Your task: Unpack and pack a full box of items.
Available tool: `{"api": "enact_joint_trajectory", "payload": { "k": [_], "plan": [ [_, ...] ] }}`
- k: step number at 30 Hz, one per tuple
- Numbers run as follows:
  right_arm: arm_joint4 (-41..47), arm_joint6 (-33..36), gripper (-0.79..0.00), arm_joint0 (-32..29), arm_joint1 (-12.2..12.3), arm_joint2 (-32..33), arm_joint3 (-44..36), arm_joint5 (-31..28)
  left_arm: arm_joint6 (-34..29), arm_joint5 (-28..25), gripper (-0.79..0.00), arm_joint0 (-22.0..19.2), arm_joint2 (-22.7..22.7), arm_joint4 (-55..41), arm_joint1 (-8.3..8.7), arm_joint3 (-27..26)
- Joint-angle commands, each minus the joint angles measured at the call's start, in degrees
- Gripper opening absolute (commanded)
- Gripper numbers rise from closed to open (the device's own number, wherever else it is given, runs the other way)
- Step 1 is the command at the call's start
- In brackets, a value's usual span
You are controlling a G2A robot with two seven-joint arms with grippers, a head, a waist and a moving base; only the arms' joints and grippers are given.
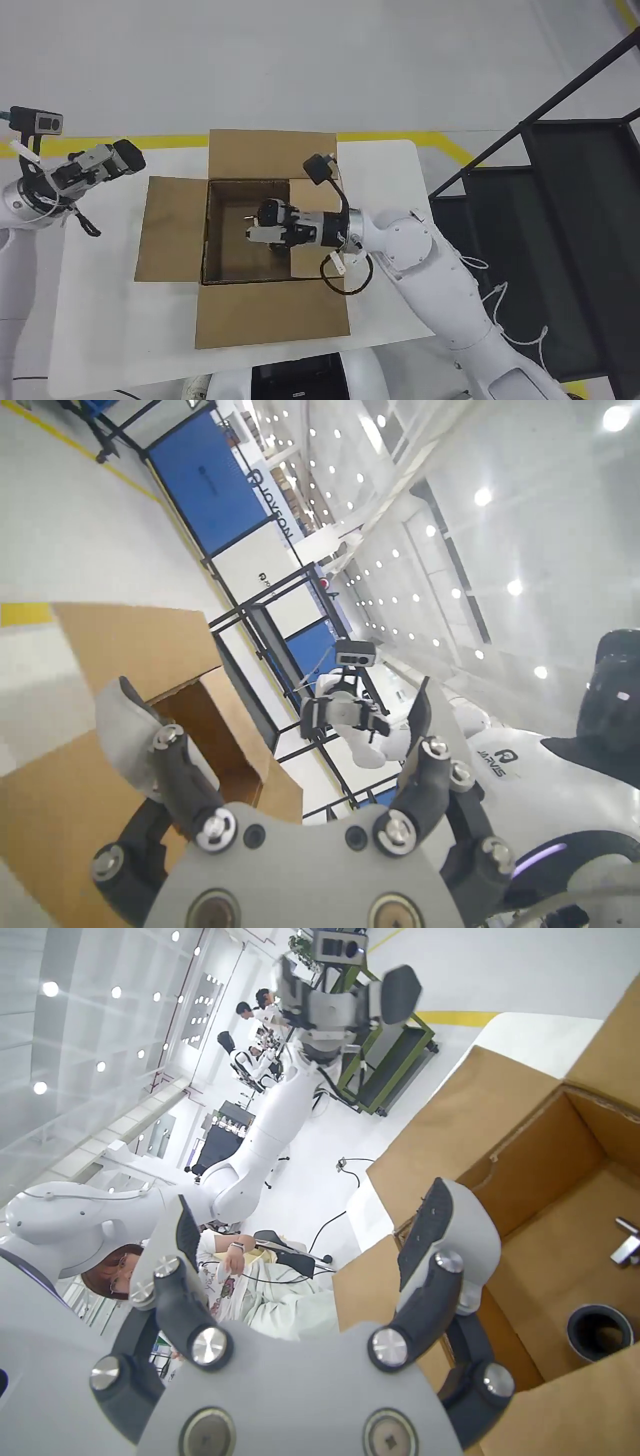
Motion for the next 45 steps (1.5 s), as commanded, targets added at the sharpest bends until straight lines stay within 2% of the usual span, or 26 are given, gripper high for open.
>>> {"api": "enact_joint_trajectory", "payload": {
  "k": [1,7,15,20,25,32,45],
  "plan": [
    [-0.9,0.0,0.000,-1.9,0.5,1.9,-1.7,1.8,-0.2,0.8,0.000,-1.0,1.5,-0.8,-0.28,-2.8],
    [-2.4,-1.3,0.000,-7.6,1.8,7.5,-6.7,5.5,-1.3,1.7,0.000,-2.7,9.0,1.8,-1.43,-7.2],
    [-3.7,-2.9,0.000,-14.3,3.1,13.9,-12.7,8.9,1.2,-0.4,0.000,-2.4,20.7,10.8,-3.53,-8.0],
    [-3.5,-2.8,0.000,-16.6,3.6,15.9,-14.3,9.2,3.3,-1.7,0.000,-2.9,26.8,15.1,-4.94,-7.3],
    [-2.5,-2.7,0.000,-17.8,4.0,16.7,-14.7,8.9,6.2,-3.7,0.000,-4.5,32.1,17.8,-6.61,-5.0],
    [-0.8,-2.0,0.000,-19.5,4.5,17.2,-15.4,8.3,12.8,-1.6,0.000,-8.2,37.5,24.9,-8.96,2.4],
    [1.2,1.6,0.000,-19.7,5.3,15.6,-15.5,8.0,17.7,1.0,0.000,-14.0,44.9,23.1,-13.82,11.7]
  ]
}}
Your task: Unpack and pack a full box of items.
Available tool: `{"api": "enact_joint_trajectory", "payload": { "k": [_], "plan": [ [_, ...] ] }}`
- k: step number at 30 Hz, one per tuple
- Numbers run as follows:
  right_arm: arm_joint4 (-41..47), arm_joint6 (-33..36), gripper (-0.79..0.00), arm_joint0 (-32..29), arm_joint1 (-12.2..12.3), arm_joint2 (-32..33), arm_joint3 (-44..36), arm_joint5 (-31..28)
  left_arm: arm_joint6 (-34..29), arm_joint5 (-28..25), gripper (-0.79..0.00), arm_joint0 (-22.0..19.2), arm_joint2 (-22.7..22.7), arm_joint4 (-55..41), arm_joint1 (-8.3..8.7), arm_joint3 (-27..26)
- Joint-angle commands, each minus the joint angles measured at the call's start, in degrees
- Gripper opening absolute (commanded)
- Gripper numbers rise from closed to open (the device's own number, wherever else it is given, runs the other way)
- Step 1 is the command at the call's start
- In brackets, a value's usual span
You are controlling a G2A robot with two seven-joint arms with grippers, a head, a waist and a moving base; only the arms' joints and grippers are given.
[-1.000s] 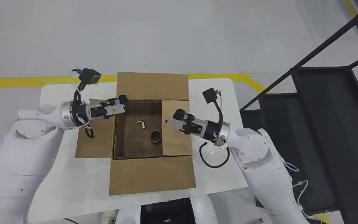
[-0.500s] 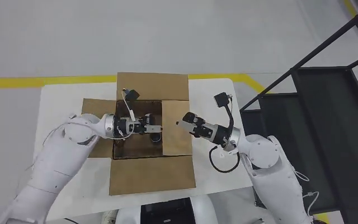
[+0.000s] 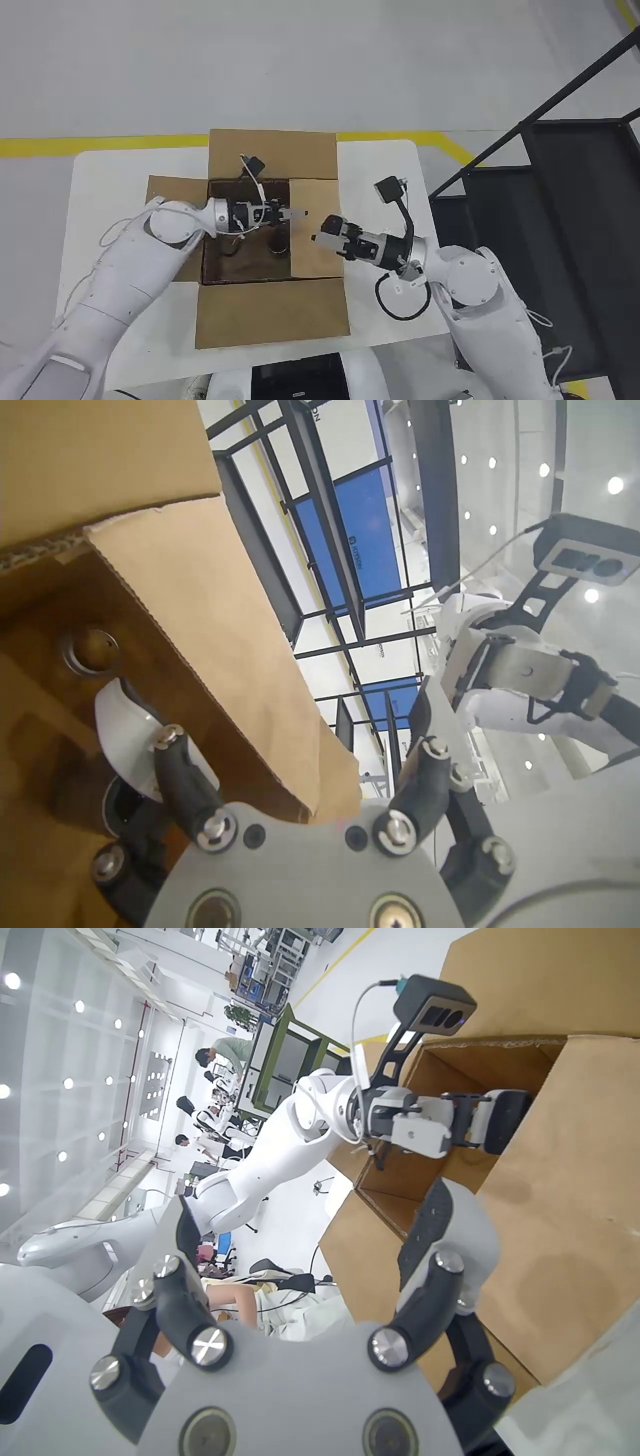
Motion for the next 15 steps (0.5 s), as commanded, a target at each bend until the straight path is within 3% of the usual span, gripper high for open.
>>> {"api": "enact_joint_trajectory", "payload": {
  "k": [1,8,15],
  "plan": [
    [0.2,0.7,0.000,0.3,0.1,-0.5,0.1,0.1,0.5,-0.5,0.000,-0.6,0.7,-0.9,-0.72,1.1],
    [5.2,5.2,0.000,1.0,0.5,-1.7,0.9,-1.7,0.9,-1.9,0.000,-2.6,0.8,-7.9,-2.65,3.6],
    [8.7,9.9,0.000,2.7,1.1,-2.6,1.5,-2.5,0.7,-0.5,0.000,-3.6,-1.8,-16.8,-3.52,1.2]
  ]
}}
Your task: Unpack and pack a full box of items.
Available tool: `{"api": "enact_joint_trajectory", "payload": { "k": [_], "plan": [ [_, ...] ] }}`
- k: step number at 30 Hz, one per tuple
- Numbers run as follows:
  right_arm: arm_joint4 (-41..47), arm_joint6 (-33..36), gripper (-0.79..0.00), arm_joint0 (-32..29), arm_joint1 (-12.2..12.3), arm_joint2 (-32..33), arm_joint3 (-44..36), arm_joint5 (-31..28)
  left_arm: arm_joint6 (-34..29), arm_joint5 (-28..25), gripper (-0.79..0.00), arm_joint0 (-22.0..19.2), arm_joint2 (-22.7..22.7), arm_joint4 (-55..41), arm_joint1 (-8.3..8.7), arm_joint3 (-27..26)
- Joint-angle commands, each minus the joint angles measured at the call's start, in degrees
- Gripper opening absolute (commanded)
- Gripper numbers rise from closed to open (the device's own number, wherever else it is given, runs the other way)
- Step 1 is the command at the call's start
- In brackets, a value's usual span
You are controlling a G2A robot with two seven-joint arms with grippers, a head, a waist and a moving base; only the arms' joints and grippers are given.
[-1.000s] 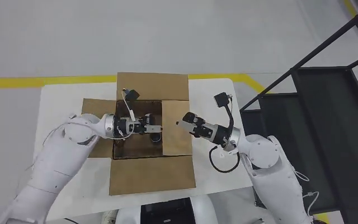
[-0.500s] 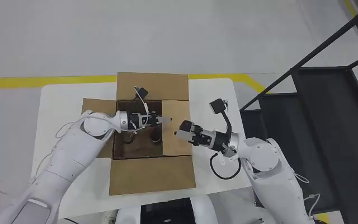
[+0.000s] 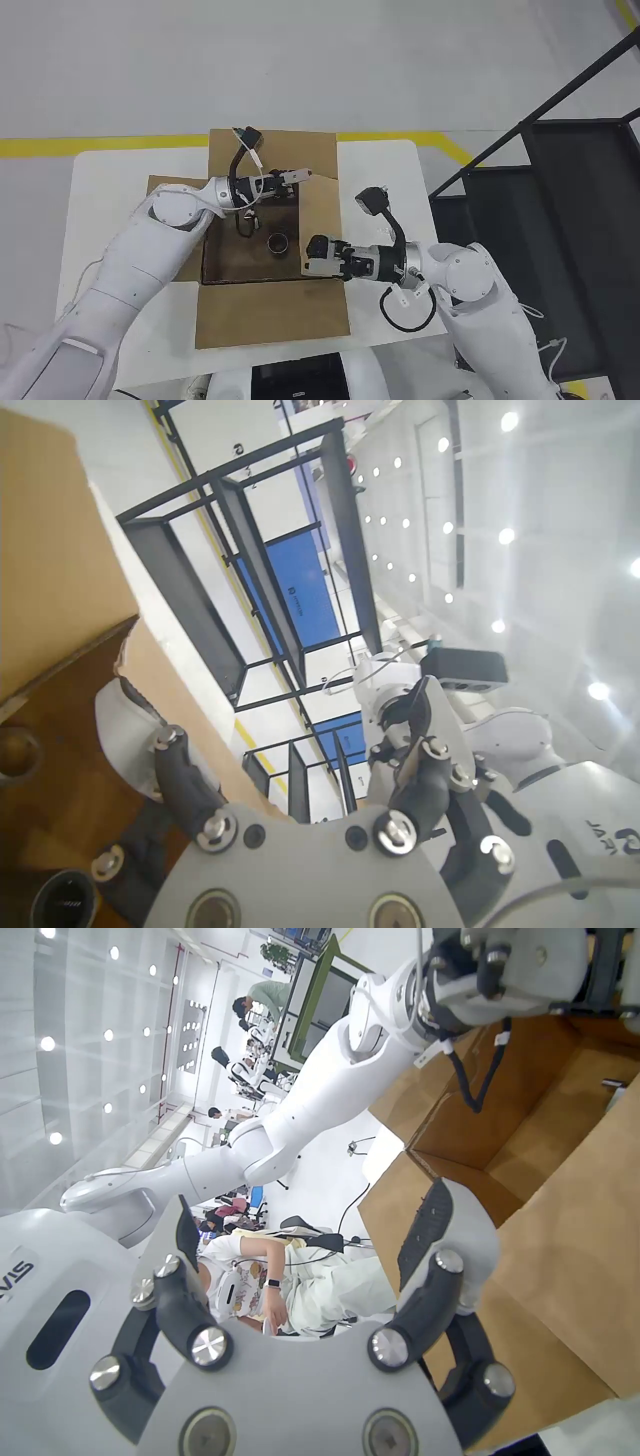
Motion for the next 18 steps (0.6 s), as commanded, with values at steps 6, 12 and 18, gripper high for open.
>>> {"api": "enact_joint_trajectory", "payload": {
  "k": [6,12,18],
  "plan": [
    [-0.3,2.9,0.000,1.8,0.5,-1.1,0.4,2.5,-0.9,2.4,0.000,-0.5,0.5,-3.0,-1.27,-1.7],
    [-2.9,3.3,0.000,2.1,1.1,-1.6,-0.3,6.3,-1.0,3.1,0.000,-0.2,3.4,-5.1,-3.38,-1.7],
    [-8.2,3.0,0.000,0.8,1.9,-0.1,-3.0,11.1,-0.4,2.4,0.000,-1.0,5.0,-5.8,-5.21,0.0]
  ]
}}
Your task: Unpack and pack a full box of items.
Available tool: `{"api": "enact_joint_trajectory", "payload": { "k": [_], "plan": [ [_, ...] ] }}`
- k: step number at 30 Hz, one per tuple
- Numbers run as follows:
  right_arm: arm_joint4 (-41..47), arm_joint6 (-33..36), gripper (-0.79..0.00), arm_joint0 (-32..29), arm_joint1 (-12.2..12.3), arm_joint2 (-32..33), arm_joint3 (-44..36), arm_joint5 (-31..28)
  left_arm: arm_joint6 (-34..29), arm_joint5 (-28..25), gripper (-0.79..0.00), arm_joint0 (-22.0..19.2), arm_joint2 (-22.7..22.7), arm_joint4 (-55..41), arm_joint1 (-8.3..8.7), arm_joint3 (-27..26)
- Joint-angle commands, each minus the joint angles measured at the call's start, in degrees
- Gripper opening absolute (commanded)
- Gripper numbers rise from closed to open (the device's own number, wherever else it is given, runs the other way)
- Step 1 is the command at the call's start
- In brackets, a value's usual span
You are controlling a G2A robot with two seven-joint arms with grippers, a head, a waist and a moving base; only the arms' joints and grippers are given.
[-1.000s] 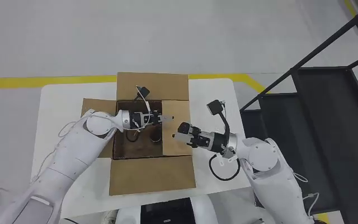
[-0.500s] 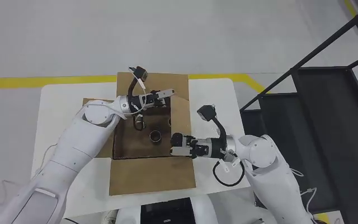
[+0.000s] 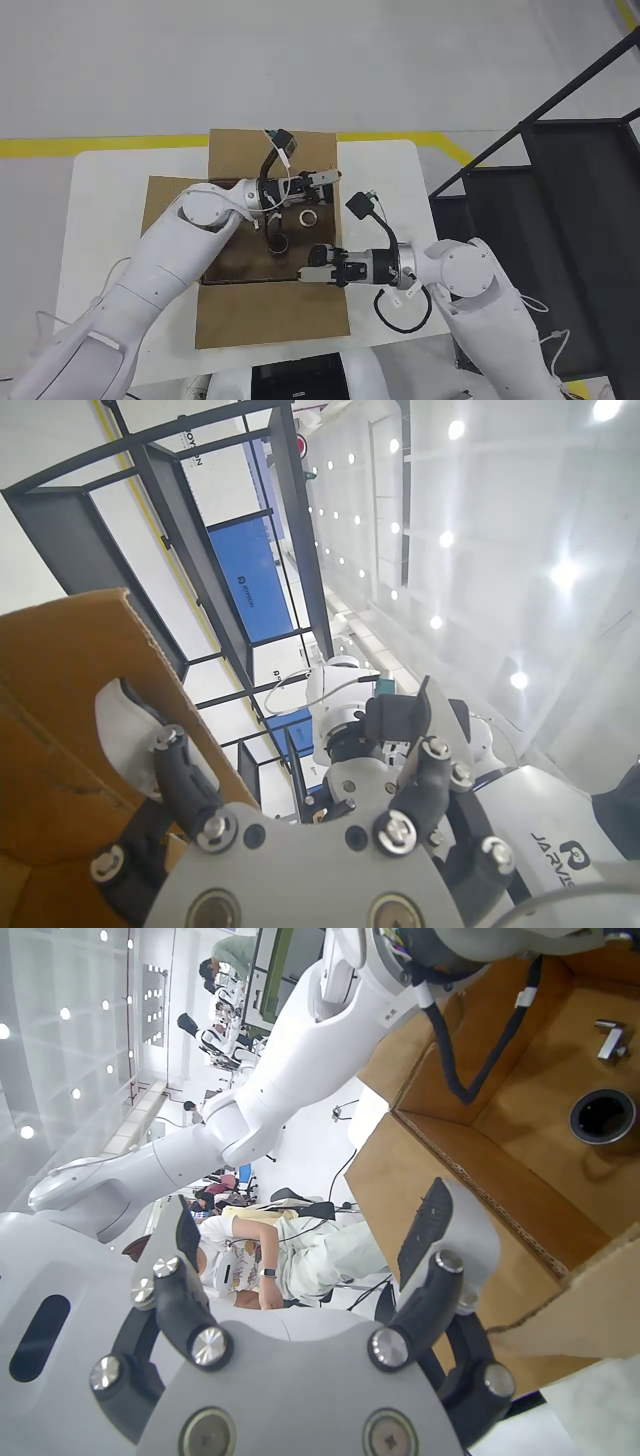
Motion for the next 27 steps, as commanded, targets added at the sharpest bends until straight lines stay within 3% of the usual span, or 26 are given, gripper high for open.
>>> {"api": "enact_joint_trajectory", "payload": {
  "k": [1,6,11,17,27],
  "plan": [
    [-3.3,0.0,0.000,-0.9,0.3,0.8,-2.3,3.4,-0.3,-1.5,0.000,-0.7,0.5,0.9,-0.58,0.8],
    [-3.9,-2.2,0.000,-3.3,0.9,3.5,-4.4,6.3,-1.5,-4.8,0.000,-1.5,0.9,0.9,-1.89,2.4],
    [-4.8,-4.6,0.000,-3.9,1.2,4.7,-4.3,7.9,-3.4,-7.1,0.000,-1.7,-1.6,2.6,-1.35,2.5],
    [-9.1,-6.8,0.000,-6.6,1.8,7.1,-4.1,13.2,-7.2,-7.2,0.000,-0.2,-10.6,3.1,1.81,0.6],
    [-17.2,-9.0,0.000,-9.8,2.7,7.7,-2.0,18.8,-19.2,-1.0,0.000,8.0,-30.0,4.7,8.48,-8.8]
  ]
}}
